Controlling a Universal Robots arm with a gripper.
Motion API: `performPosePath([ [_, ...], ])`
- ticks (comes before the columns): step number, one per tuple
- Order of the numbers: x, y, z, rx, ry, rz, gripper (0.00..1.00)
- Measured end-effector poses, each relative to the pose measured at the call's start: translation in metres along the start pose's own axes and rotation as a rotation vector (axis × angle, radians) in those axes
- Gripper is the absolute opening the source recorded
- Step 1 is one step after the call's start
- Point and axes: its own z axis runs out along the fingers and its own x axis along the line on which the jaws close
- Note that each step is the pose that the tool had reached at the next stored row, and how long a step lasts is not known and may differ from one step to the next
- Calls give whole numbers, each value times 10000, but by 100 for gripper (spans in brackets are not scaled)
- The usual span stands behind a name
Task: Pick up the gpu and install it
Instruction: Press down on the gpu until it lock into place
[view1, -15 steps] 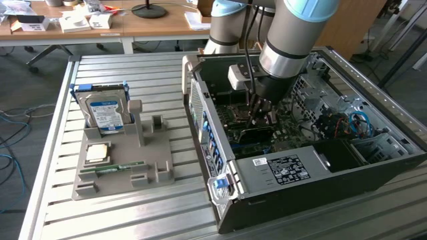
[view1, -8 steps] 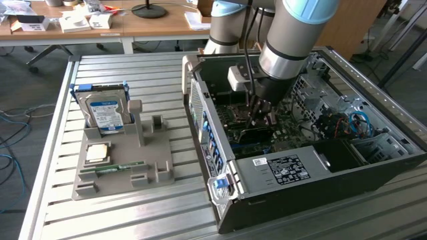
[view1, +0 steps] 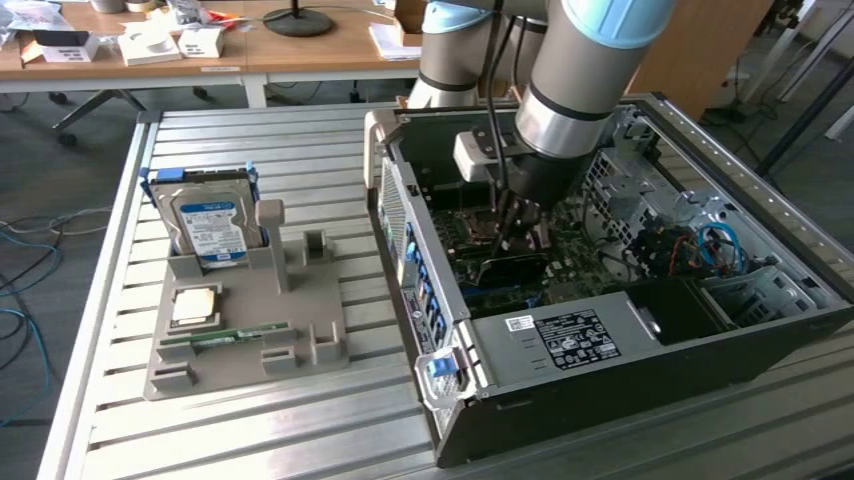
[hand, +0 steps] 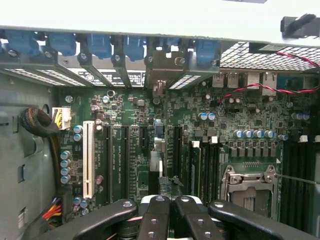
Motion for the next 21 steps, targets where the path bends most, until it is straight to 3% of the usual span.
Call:
performPosePath([
  [21, -3, 4, 53, -1, 2, -1, 11],
])
